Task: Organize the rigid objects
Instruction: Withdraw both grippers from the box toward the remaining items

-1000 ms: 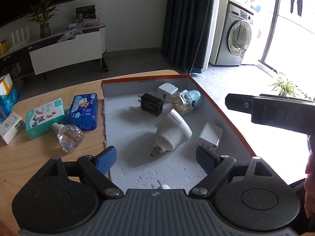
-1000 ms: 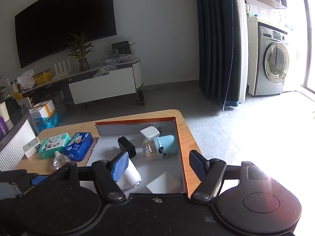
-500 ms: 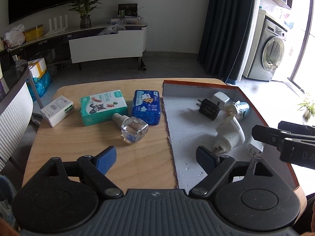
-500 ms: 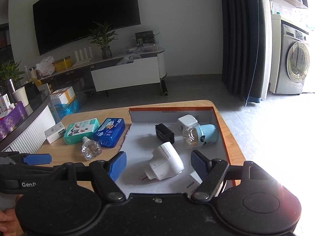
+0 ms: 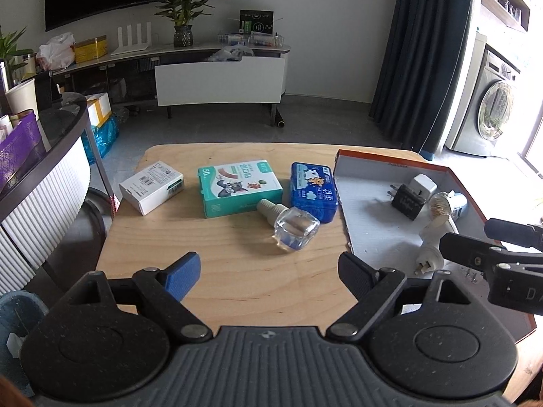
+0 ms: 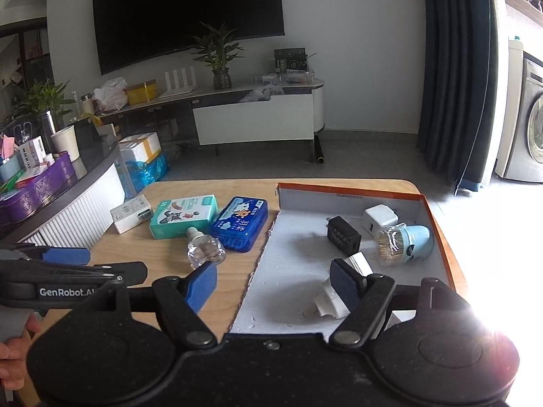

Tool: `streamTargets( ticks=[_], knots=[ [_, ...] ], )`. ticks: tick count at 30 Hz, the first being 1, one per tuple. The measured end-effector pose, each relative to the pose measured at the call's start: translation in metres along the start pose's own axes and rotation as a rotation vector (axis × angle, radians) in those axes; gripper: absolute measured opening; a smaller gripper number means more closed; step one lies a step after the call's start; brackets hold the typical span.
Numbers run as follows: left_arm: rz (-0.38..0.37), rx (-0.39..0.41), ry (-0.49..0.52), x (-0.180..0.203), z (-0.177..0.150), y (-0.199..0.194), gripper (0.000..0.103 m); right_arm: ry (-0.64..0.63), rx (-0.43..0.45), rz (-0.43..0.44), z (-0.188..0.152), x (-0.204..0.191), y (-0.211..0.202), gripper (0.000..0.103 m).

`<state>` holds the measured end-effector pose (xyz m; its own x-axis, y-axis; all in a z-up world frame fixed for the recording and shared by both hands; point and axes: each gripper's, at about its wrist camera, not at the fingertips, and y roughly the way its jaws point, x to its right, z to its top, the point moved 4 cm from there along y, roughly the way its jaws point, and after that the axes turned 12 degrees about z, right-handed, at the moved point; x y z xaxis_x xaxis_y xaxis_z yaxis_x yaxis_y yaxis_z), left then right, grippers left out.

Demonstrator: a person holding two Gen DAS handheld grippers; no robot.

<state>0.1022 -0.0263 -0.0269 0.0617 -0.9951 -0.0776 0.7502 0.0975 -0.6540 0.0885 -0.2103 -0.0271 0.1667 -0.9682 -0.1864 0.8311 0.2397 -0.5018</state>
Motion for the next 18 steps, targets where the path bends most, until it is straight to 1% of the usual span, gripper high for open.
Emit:
streamTargets(
  ticks=[9, 18],
  knots=[
    [0.034, 0.002, -0.015, -0.029, 0.003, 0.006, 0.090, -0.044, -0.029, 0.042, 0.003, -0.027, 0.021, 0.088],
    [0.050, -0.005, -0.032, -0.046, 0.002, 0.013, 0.090, -0.069, -0.055, 0.072, 0.003, -0.047, 0.040, 0.088]
  ],
)
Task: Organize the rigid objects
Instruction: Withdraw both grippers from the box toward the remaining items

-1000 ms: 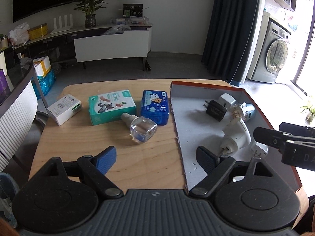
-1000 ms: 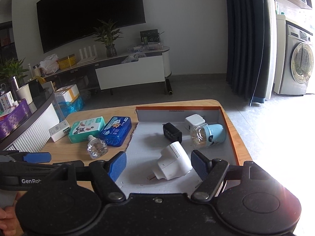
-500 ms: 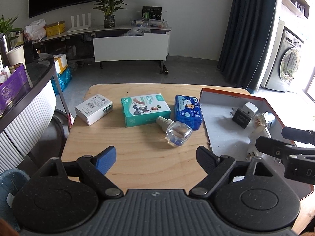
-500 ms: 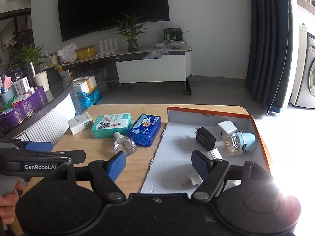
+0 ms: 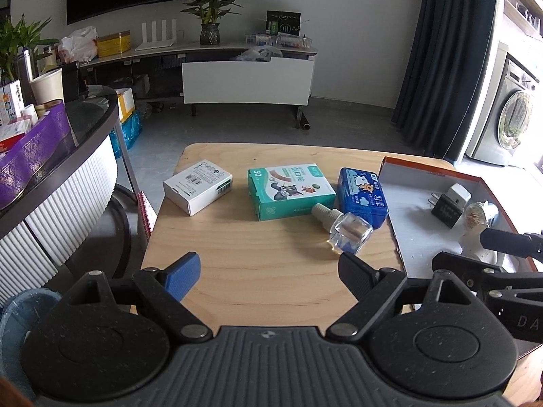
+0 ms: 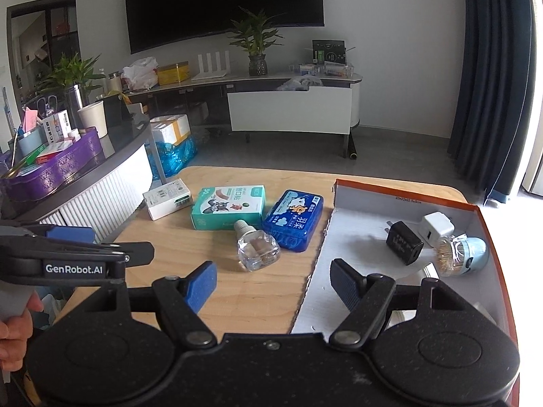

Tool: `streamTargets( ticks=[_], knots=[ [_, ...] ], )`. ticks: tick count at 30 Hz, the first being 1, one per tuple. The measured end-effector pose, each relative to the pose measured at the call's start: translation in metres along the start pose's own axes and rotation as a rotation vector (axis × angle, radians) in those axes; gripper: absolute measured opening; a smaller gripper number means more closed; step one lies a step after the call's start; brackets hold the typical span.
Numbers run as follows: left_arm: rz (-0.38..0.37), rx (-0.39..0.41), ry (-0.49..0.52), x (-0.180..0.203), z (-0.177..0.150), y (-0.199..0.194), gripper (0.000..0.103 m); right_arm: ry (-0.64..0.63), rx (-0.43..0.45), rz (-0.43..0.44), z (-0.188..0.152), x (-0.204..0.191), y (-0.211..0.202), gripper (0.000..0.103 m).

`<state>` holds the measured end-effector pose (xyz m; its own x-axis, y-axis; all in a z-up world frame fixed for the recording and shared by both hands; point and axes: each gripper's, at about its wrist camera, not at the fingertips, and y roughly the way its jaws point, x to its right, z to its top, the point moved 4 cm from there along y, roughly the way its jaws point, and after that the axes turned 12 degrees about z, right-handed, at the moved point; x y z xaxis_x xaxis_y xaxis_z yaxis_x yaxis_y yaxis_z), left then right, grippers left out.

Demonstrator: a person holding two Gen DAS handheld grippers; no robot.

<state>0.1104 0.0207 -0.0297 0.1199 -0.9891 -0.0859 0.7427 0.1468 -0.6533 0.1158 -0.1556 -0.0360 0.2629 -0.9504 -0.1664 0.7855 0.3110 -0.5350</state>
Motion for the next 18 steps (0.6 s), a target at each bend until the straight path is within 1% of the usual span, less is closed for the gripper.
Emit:
streamTargets(
  ticks=[11, 17, 18],
  knots=[
    [0.019, -0.012, 0.000, -0.012, -0.001, 0.013, 0.091, -0.014, -0.020, 0.030, 0.001, -0.011, 0.017, 0.088],
    [0.049, -0.018, 0.001, -0.029, 0.007, 0.035, 0.092, -0.016, -0.029, 0.035, -0.002, -0.010, 0.021, 0.088],
    [0.054, -0.018, 0.006, -0.032, 0.009, 0.040, 0.094, -0.014, -0.031, 0.036, -0.002, -0.009, 0.022, 0.088]
  ],
)
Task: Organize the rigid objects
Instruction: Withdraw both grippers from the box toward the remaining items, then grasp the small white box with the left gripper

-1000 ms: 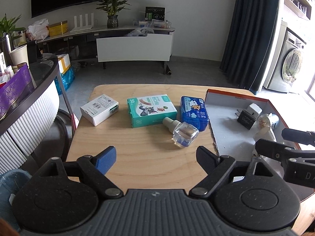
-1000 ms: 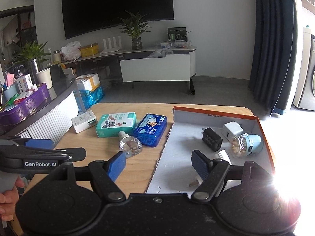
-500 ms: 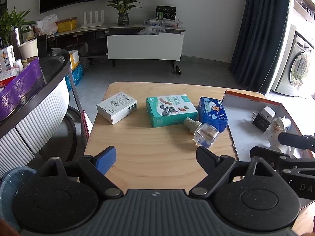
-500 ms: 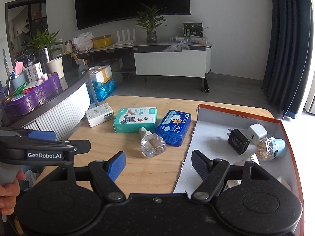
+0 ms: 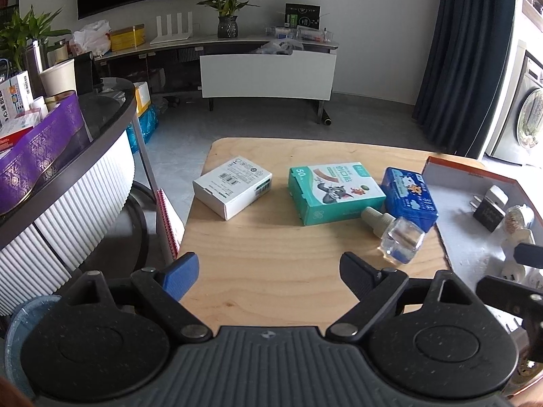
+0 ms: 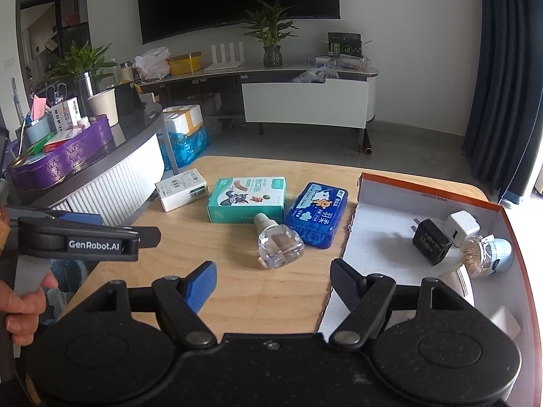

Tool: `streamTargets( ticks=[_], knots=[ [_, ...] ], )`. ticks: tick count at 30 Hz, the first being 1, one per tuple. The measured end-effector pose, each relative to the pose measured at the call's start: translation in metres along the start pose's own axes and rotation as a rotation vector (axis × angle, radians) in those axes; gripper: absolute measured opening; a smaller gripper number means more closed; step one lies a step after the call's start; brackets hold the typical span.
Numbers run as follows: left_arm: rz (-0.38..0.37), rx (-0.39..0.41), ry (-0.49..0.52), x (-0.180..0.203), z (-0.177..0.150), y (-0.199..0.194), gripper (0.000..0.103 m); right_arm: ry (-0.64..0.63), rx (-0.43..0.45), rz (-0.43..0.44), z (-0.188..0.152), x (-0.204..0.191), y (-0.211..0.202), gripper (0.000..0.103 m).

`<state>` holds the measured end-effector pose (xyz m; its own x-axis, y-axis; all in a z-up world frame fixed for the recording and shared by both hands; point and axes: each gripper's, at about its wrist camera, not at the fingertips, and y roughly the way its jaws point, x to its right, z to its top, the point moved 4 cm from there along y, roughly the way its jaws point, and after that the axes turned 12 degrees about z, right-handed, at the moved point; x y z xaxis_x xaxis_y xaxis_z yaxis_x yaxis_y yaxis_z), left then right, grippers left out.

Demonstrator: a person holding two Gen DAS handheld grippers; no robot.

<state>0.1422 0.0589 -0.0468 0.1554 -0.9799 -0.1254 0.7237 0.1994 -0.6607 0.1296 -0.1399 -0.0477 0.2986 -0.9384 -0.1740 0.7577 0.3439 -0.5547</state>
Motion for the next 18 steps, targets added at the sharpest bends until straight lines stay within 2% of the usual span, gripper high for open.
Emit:
streamTargets(
  ticks=[5, 8, 11, 18],
  knots=[
    [0.017, 0.020, 0.048, -0.013, 0.016, 0.035, 0.095, 0.010, -0.006, 0.004, -0.001, 0.004, 0.003, 0.088],
    [-0.004, 0.024, 0.050, -0.020, 0.027, 0.058, 0.096, 0.014, -0.008, 0.012, -0.001, 0.006, 0.006, 0.088],
    [0.002, 0.058, 0.128, -0.018, 0.038, 0.077, 0.099, 0.011, -0.015, 0.019, -0.001, 0.006, 0.009, 0.088],
    [-0.007, 0.061, 0.232, -0.010, 0.052, 0.119, 0.099, 0.014, -0.017, 0.024, 0.003, 0.010, 0.012, 0.088]
  ],
)
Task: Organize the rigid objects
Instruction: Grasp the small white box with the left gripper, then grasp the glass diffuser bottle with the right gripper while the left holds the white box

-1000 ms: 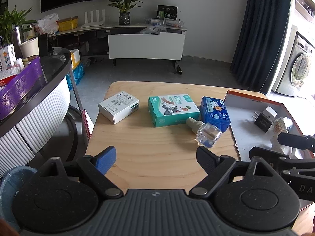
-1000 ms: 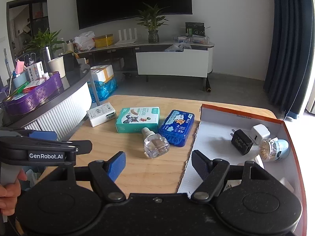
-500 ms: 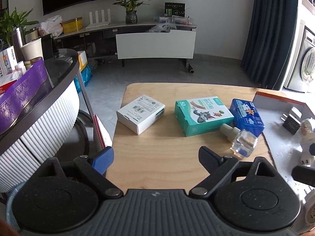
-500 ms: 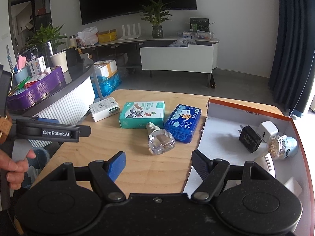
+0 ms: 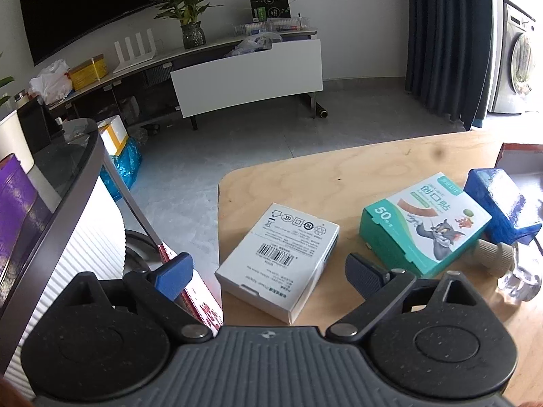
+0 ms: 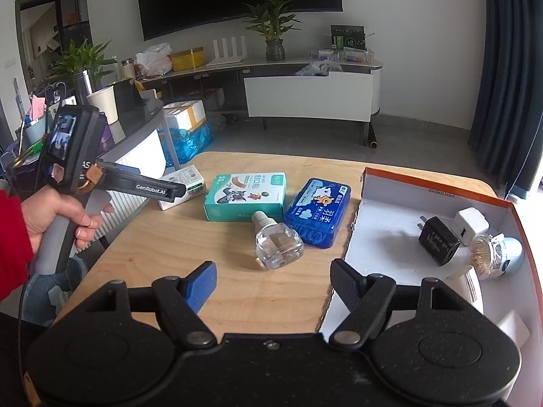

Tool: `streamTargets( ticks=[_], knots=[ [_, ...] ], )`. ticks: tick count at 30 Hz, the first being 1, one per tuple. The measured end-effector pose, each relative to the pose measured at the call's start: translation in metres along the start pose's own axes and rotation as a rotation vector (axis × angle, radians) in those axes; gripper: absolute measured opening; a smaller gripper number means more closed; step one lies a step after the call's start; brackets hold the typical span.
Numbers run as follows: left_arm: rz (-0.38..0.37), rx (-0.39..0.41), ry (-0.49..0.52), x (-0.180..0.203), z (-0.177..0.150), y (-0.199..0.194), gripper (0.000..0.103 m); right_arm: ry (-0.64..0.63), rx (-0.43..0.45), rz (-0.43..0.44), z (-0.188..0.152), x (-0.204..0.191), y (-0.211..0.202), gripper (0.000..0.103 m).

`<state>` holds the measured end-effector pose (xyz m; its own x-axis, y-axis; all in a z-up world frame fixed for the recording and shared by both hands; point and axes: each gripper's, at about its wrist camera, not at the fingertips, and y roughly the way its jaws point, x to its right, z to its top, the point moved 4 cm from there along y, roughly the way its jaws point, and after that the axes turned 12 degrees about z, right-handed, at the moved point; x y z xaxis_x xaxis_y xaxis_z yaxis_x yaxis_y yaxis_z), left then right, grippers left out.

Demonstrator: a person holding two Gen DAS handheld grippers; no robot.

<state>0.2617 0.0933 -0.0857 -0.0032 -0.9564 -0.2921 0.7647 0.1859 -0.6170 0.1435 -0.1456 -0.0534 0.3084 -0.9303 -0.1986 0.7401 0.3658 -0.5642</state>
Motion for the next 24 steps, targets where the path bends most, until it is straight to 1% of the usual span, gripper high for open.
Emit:
streamTargets(
  ticks=[4, 6, 8, 10, 11, 14, 16, 18, 20, 21, 23, 24],
  knots=[
    [-0.003, 0.000, 0.041, 0.007, 0.000, 0.014, 0.099, -0.003, -0.007, 0.003, 0.002, 0.004, 0.003, 0.088],
    [-0.003, 0.007, 0.031, 0.008, 0.000, 0.018, 0.097, -0.004, -0.011, 0.001, 0.003, 0.006, 0.005, 0.088],
    [-0.020, 0.003, 0.011, 0.008, -0.001, 0.020, 0.086, -0.005, -0.016, 0.001, 0.004, 0.009, 0.007, 0.088],
    [-0.050, -0.002, -0.022, 0.009, -0.002, 0.019, 0.062, -0.005, -0.020, 0.000, 0.005, 0.011, 0.010, 0.088],
    [-0.062, -0.008, -0.035, 0.009, -0.003, 0.018, 0.060, -0.004, -0.023, -0.001, 0.005, 0.012, 0.012, 0.088],
    [-0.064, -0.021, -0.062, 0.011, -0.007, 0.009, 0.059, -0.003, -0.032, -0.006, 0.005, 0.014, 0.018, 0.088],
    [-0.036, -0.027, -0.058, 0.014, -0.011, 0.002, 0.059, -0.004, -0.037, -0.007, 0.005, 0.016, 0.021, 0.088],
    [-0.028, -0.057, -0.103, 0.012, -0.014, -0.007, 0.059, 0.001, -0.044, -0.003, 0.005, 0.018, 0.025, 0.088],
    [-0.011, -0.080, -0.143, 0.009, -0.016, -0.020, 0.059, 0.009, -0.049, 0.004, 0.007, 0.020, 0.029, 0.088],
    [-0.009, -0.091, -0.146, 0.010, -0.017, -0.027, 0.059, 0.014, -0.053, 0.007, 0.008, 0.021, 0.032, 0.088],
    [-0.001, -0.091, -0.149, 0.013, -0.019, -0.045, 0.059, 0.025, -0.068, 0.019, 0.010, 0.022, 0.039, 0.088],
    [0.007, -0.086, -0.166, 0.014, -0.021, -0.057, 0.059, 0.026, -0.076, 0.030, 0.012, 0.022, 0.042, 0.088]
  ],
)
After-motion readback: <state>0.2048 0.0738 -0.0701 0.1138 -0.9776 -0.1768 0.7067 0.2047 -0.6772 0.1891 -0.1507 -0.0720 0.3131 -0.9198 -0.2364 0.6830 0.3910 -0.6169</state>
